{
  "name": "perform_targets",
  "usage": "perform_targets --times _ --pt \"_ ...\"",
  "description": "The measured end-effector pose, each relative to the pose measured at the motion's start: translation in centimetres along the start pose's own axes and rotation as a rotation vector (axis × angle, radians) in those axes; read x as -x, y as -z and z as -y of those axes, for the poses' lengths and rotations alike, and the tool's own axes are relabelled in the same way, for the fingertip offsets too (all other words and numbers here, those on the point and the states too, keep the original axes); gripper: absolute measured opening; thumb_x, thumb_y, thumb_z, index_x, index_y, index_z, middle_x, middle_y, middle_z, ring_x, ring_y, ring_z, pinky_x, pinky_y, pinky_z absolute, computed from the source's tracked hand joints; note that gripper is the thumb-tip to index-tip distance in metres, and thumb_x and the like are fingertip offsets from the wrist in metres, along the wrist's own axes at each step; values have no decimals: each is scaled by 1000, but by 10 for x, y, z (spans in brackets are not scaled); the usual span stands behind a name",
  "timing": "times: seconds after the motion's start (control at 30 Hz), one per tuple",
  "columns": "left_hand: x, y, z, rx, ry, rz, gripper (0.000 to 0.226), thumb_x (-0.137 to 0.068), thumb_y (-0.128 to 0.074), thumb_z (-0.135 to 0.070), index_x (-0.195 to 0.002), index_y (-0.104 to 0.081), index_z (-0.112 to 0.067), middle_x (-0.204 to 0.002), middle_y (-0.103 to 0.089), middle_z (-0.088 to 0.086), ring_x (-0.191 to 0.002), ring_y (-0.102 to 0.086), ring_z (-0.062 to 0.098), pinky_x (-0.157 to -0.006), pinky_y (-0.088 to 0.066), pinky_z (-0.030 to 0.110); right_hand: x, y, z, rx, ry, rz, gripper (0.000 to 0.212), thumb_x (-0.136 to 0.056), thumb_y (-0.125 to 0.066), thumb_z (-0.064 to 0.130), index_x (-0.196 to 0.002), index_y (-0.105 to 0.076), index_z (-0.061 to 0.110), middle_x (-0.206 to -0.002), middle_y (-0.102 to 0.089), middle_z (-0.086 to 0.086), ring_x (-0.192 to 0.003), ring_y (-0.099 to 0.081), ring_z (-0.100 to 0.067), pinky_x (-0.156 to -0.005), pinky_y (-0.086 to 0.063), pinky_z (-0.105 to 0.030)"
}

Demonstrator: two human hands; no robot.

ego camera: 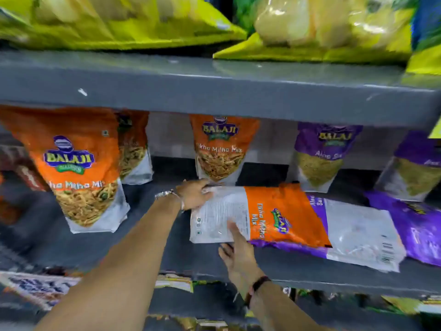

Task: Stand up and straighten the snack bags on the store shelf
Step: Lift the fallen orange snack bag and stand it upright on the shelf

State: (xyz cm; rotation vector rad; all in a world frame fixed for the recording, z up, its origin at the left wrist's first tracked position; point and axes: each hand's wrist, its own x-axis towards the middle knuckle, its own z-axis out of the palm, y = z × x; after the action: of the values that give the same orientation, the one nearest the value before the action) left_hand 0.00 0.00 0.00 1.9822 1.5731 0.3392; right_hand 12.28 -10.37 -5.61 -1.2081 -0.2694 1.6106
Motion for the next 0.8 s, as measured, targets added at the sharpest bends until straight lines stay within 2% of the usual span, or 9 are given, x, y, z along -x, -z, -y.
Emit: perform_targets --times 0.07,0.13,0.23,0.33,0.47,0.53,0.6,0.7,0.8 --pt "-15 -2 -1 -5 78 94 46 -89 -45 -35 -130 -39 -14 -139 -44 12 -123 -46 30 -99 -38 33 -11 -3 -3 -102 27 10 43 -81 -63 27 -122 -53 21 -118 -63 -3 -105 -58 -22 -87 -48 -31" --pt "-25 -3 -3 -50 107 159 51 -87 -43 -44 -128 -42 -14 -139 -44 12 -122 -45 28 -95 -38 30 -12 -6 -2 -175 40 24 42 -81 -63 23 -122 -53 23 -126 -61 -6 -115 -56 -25 -103 -43 -43" --pt "-33 -3 -1 15 127 192 54 -84 -48 -47 -124 -46 -11 -133 -49 8 -119 -47 26 -93 -39 29 -12 -4 0 -158 32 -12 46 -78 -67 19 -121 -53 22 -123 -63 -6 -111 -59 -25 -102 -44 -45" --pt "-24 2 5 103 154 225 49 -84 -51 -43 -120 -49 -8 -122 -52 5 -112 -49 22 -85 -37 25 -8 6 7 -46 38 64 44 -77 -67 18 -119 -54 22 -121 -64 -5 -108 -61 -23 -95 -49 -43" --pt "4 7 22 326 161 190 26 -77 -62 -41 -75 -54 -16 -79 -56 -3 -70 -52 8 -54 -40 15 -2 13 18 147 124 180 42 -76 -68 14 -116 -56 18 -117 -67 -5 -105 -63 -23 -85 -53 -39" --pt "19 9 33 483 136 105 16 -79 -63 -29 -73 -52 -19 -72 -55 -6 -62 -55 1 -48 -39 10 -3 9 29 264 234 195 42 -73 -71 8 -112 -57 14 -116 -67 -8 -102 -65 -22 -88 -53 -42" --pt "34 11 39 631 73 16 15 -77 -65 -22 -81 -52 -27 -80 -58 -8 -66 -58 -4 -58 -45 13 -8 2 45 401 373 261 43 -71 -71 2 -111 -58 10 -115 -67 -12 -102 -65 -23 -93 -51 -43" --pt "44 4 44 771 35 -121 36 -75 -65 -15 -95 -44 -36 -104 -56 -7 -95 -54 9 -87 -47 37 -22 -8 73 616 466 401 45 -71 -70 -2 -113 -56 5 -116 -65 -15 -105 -63 -27 -94 -51 -43" --pt "47 -17 54 762 77 -241 49 -73 -68 -12 -107 -37 -27 -117 -53 2 -107 -52 19 -90 -47 42 -40 -11 84 816 448 461 50 -69 -73 3 -115 -54 6 -115 -65 -12 -105 -63 -24 -97 -49 -45"
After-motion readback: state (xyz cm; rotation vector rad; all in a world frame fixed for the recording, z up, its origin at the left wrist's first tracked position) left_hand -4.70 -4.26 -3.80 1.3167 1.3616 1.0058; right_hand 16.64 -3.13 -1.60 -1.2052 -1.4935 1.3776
